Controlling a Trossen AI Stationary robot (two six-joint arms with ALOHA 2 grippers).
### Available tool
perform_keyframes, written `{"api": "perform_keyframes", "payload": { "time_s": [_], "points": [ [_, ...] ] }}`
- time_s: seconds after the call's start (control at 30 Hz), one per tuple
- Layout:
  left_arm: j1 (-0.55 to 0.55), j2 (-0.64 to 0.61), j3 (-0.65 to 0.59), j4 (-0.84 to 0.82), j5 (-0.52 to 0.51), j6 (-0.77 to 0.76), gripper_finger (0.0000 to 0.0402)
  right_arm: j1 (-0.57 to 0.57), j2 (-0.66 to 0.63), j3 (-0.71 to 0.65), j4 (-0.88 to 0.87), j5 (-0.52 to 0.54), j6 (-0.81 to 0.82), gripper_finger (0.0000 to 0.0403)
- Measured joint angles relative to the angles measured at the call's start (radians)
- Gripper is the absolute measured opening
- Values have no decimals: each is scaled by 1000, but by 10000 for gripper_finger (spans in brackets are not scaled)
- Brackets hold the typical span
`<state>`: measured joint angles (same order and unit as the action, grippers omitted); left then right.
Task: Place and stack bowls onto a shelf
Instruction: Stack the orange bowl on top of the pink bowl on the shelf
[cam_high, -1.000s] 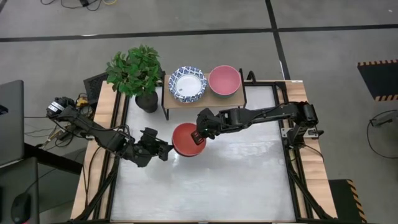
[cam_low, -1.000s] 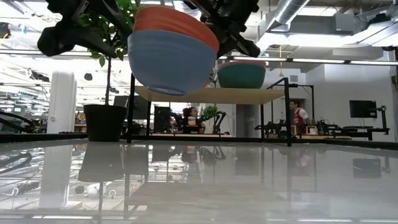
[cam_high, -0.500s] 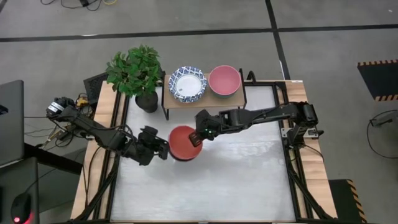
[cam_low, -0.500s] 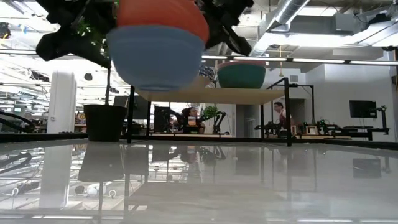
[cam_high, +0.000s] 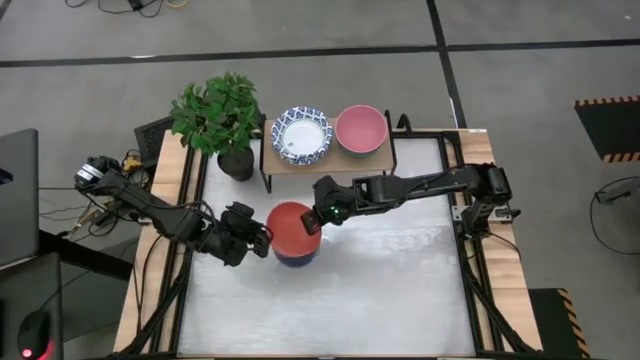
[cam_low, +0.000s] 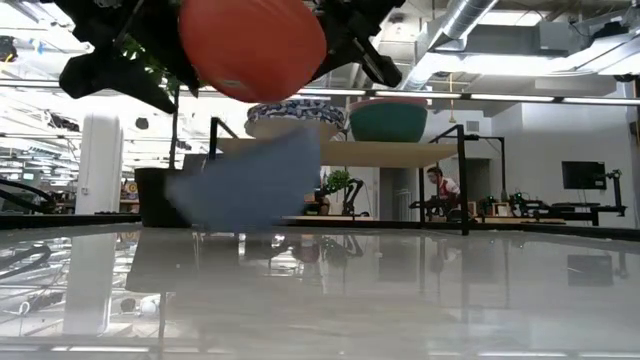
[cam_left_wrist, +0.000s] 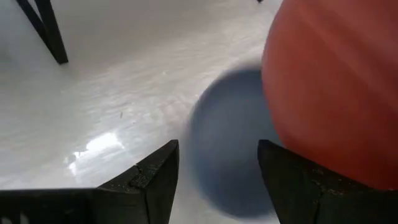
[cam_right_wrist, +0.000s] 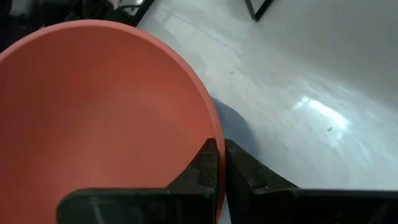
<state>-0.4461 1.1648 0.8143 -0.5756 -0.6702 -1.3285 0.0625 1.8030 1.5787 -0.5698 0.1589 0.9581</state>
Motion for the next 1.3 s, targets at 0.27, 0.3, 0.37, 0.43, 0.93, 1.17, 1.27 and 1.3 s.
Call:
{"api": "perform_keyframes", "payload": {
  "time_s": [0.27,0.3,0.37,0.43,0.93,1.17,1.27,1.3],
  "points": [
    [-2,0,0,-52,6,0,203,-42,0,0,0,4,32,29],
    [-2,0,0,-53,8,0,203,-47,0,0,-3,5,32,29],
    [-2,0,0,-58,9,-2,203,-54,0,0,-1,5,29,29],
    [-3,-2,0,-59,22,-4,203,-59,-1,0,-2,1,25,29],
    [-24,-132,0,-64,82,16,203,-161,-144,251,-339,62,-164,29],
    [-23,-153,0,-66,66,73,203,-345,-223,306,-497,185,-213,29],
    [-23,-153,0,-72,63,78,203,-435,-229,306,-539,184,-235,29],
    [-23,-153,0,-73,63,83,203,-467,-231,306,-559,183,-245,29]
  ]
}}
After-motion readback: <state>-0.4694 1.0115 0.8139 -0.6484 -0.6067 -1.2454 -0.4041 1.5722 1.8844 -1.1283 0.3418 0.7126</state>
